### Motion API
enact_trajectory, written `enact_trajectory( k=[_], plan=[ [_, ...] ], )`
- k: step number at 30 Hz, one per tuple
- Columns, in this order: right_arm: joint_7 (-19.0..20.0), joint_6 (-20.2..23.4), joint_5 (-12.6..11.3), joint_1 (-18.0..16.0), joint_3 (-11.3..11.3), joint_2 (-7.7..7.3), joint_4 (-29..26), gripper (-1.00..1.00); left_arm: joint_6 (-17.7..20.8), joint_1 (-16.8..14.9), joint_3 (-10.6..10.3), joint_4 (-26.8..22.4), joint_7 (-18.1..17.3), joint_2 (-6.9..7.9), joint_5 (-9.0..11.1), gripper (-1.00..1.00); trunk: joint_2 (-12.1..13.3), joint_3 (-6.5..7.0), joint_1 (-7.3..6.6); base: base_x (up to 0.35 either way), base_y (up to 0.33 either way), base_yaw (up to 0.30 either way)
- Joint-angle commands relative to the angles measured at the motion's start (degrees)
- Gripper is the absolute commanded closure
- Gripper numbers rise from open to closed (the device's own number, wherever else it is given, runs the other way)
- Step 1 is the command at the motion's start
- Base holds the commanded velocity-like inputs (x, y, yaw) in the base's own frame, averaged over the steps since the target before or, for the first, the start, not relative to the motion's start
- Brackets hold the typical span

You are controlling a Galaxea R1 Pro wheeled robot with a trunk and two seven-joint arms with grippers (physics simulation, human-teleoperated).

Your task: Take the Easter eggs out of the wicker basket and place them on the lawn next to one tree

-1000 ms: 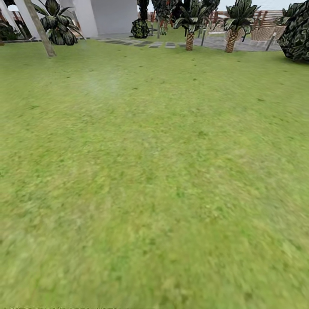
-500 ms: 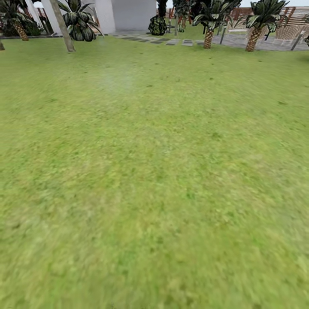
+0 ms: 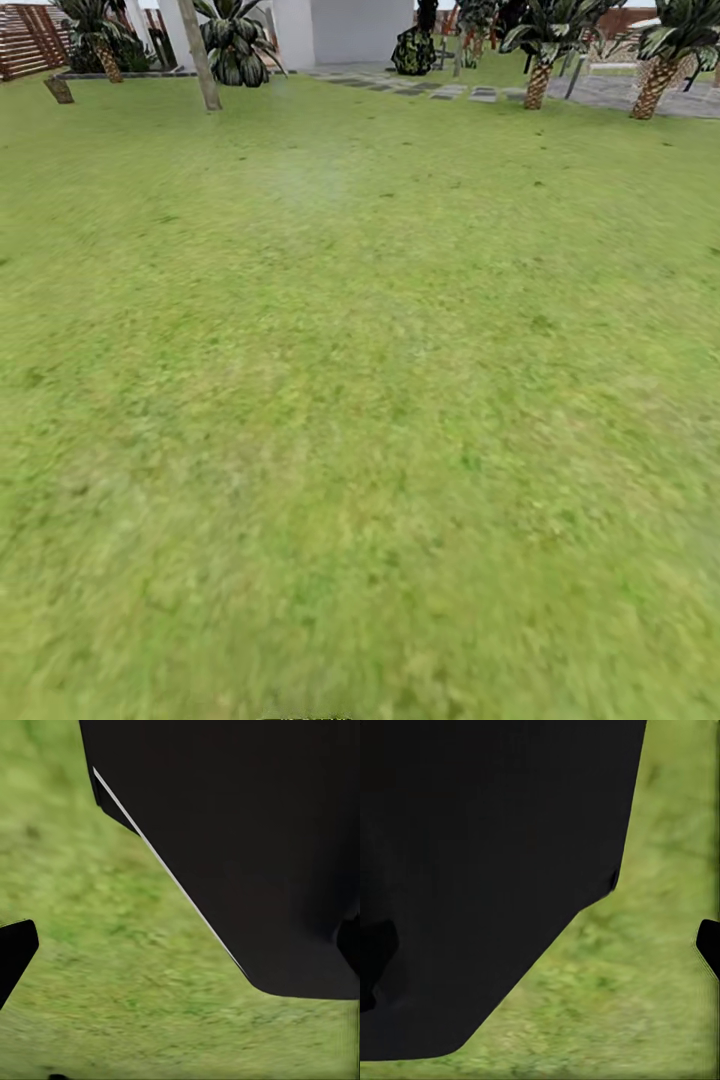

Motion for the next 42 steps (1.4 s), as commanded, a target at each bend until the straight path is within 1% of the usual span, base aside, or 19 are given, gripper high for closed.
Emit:
enact_trajectory(
  k=[1, 42],
  plan=[
    [-0.04, -0.19, 0.02, -0.02, 0.03, 0.00, 0.05, -1.00, -0.02, 0.05, 0.05, -0.11, -0.04, 0.00, 0.09, -1.00, -0.01, -0.08, 0.00, 0.000, 0.000, 0.236],
    [-0.04, -0.19, 0.03, -0.02, 0.00, -0.04, 0.05, -1.00, -0.02, 0.05, 0.05, -0.11, -0.07, 0.00, 0.09, -1.00, -0.01, -2.16, 0.00, 0.000, 0.000, 0.236]
  ],
)
